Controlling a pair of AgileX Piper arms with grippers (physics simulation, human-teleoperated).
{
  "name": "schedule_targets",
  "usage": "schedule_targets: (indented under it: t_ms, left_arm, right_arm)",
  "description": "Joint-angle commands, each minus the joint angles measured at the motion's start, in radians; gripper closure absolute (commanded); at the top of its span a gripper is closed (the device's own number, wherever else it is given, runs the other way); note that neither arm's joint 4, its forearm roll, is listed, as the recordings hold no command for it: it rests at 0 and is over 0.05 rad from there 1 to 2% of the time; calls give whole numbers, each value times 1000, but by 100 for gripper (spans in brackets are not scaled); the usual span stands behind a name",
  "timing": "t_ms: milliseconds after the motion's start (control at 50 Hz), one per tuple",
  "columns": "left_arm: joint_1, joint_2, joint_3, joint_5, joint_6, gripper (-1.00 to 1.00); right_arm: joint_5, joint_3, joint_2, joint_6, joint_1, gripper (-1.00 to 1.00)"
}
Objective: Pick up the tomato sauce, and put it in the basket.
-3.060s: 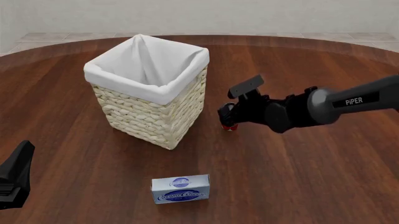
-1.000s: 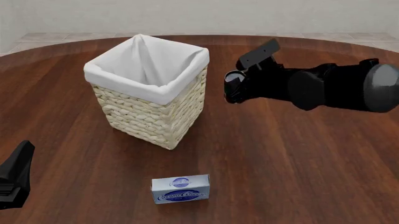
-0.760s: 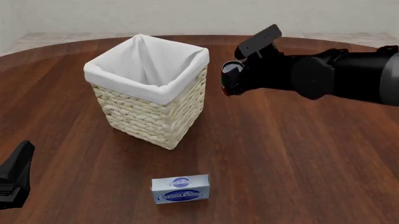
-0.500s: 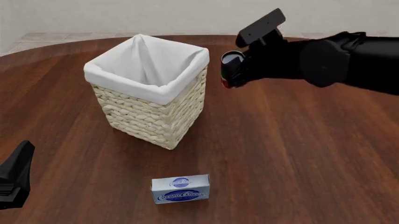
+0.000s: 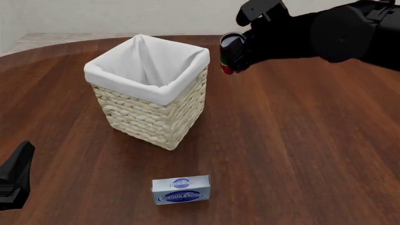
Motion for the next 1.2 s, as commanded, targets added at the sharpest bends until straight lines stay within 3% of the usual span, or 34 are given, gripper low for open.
schedule_targets:
  t_ms: [20,520,1200]
  left_arm:
    - [0,0,0,0,0,-100]
    - [0,0,0,0,0,-100]
    - [0,0,0,0,0,-100]
  right_arm:
    - [61,-90,20,-17,20,100]
    - [207,-381,150,-79,99,100]
    - [301,-673,367,-76,197,100]
